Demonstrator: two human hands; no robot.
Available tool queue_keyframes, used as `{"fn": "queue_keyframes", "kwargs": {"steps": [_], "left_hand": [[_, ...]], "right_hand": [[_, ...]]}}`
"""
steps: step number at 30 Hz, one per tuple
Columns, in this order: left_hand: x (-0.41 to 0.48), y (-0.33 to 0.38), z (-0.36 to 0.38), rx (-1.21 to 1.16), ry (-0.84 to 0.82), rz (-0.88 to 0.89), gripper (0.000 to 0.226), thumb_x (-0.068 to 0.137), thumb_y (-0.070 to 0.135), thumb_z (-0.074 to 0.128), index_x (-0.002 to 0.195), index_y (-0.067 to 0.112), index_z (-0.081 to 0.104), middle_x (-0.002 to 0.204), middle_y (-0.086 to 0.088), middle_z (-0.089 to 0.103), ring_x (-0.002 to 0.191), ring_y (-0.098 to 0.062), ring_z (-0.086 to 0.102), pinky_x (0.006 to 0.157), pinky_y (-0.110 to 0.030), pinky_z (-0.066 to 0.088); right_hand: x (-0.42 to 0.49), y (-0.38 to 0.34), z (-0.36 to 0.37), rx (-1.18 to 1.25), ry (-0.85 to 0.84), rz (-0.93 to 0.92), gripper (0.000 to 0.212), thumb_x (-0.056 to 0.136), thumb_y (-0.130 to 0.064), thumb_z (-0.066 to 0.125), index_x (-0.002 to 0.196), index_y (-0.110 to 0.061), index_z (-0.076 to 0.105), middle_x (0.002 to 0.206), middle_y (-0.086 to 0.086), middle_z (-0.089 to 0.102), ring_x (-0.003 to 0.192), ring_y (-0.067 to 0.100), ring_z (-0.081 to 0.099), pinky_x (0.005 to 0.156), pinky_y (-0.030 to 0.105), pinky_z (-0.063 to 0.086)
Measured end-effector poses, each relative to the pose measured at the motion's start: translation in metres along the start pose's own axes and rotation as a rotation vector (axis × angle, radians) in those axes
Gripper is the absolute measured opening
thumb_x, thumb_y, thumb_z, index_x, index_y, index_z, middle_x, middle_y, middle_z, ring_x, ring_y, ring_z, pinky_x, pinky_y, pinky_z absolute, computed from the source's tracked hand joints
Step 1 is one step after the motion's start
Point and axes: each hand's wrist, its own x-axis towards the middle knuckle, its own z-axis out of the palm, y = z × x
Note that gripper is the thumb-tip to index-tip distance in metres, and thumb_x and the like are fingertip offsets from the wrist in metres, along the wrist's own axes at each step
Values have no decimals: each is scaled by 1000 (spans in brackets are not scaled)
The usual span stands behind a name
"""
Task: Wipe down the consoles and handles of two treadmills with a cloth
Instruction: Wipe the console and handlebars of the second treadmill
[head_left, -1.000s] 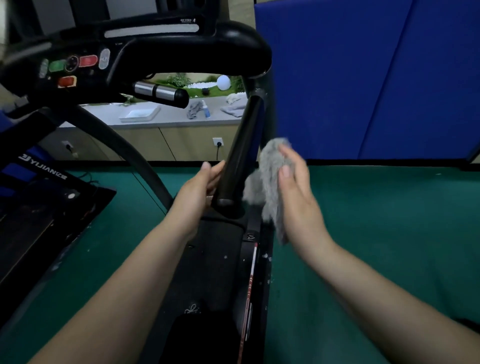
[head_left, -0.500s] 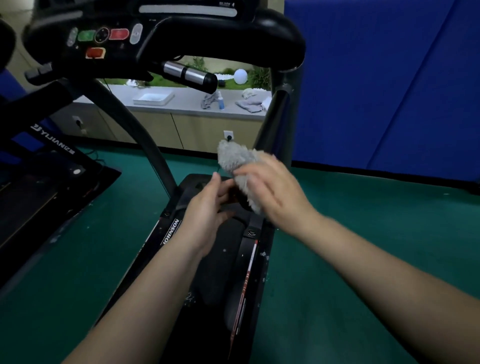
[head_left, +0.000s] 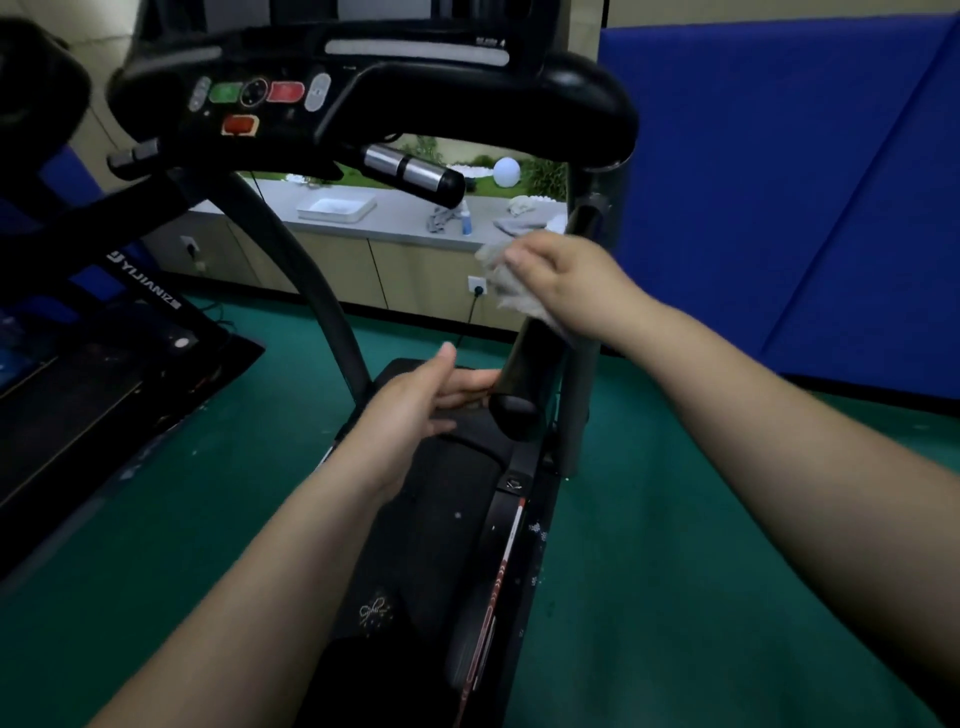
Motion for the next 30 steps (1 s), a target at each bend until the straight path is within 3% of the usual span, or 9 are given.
{"fn": "queue_keyframes", "kwargs": {"steps": [4, 9, 12, 15, 18, 20, 23, 28, 30], "left_hand": [[13, 24, -6, -303, 140, 40, 49, 99, 46, 29, 120, 19, 63, 117, -2, 69, 104, -16, 65, 95, -35, 44], [18, 45, 17, -798, 63, 42, 43, 100, 43, 35, 126, 16, 56, 121, -11, 65, 108, -22, 64, 91, -43, 51], [24, 33, 6, -853, 351, 43, 28, 99, 23, 45, 123, 15, 57, 104, -5, 69, 89, -18, 67, 75, -35, 55], [14, 2, 7, -528, 512, 89, 20, 98, 20, 45, 104, 26, 63, 108, -1, 69, 106, -19, 64, 92, -38, 50], [2, -25, 48, -421, 164, 249, 36, 99, 37, 36, 125, 27, 58, 133, 5, 57, 126, -9, 50, 111, -40, 34], [3, -31, 69, -461, 176, 252, 35, 96, 45, 39, 125, 38, 58, 137, 12, 53, 129, -3, 46, 113, -38, 31], [27, -26, 68, -748, 136, 80, 31, 100, 32, 41, 110, 23, 68, 122, -3, 66, 117, -19, 59, 107, -45, 40], [64, -20, 62, -801, -2, -85, 39, 101, 31, 38, 131, 9, 53, 105, -11, 68, 94, -24, 64, 96, -42, 46], [60, -25, 60, -773, -18, -60, 39, 101, 29, 38, 132, 10, 52, 111, -11, 68, 101, -25, 64, 98, -43, 45]], "right_hand": [[-31, -48, 8, 245, -10, -62, 38, 102, -39, 31, 130, -27, 54, 128, -14, 55, 118, -2, 46, 93, 4, 33], [-48, -68, 10, 350, -333, -16, 53, 100, -48, 7, 140, -43, 40, 150, -17, 35, 129, -8, 28, 89, -9, 19], [-44, -48, 3, 311, -50, 4, 41, 102, -44, 25, 131, -37, 53, 139, -16, 50, 126, -4, 42, 100, 6, 29], [-36, -9, -1, 255, 212, 283, 31, 95, -38, 49, 125, -32, 55, 129, -8, 54, 113, 5, 51, 89, 21, 40], [-36, 17, 13, 162, 154, 451, 44, 92, -42, 52, 134, -31, 44, 135, 2, 46, 120, 16, 48, 92, 25, 35], [-40, 21, 26, 212, 176, 442, 49, 93, -42, 51, 138, -30, 37, 134, 1, 45, 121, 16, 45, 93, 22, 31], [-42, 22, 31, 254, 243, 423, 49, 93, -41, 52, 138, -28, 37, 125, -4, 46, 114, 12, 47, 90, 20, 31], [-37, 26, 29, 267, 241, 449, 47, 90, -43, 56, 133, -31, 40, 131, 1, 49, 120, 17, 49, 94, 25, 37], [-34, 27, 29, 278, 242, 460, 50, 89, -45, 58, 133, -32, 39, 132, 1, 49, 121, 17, 49, 95, 26, 38]]}}
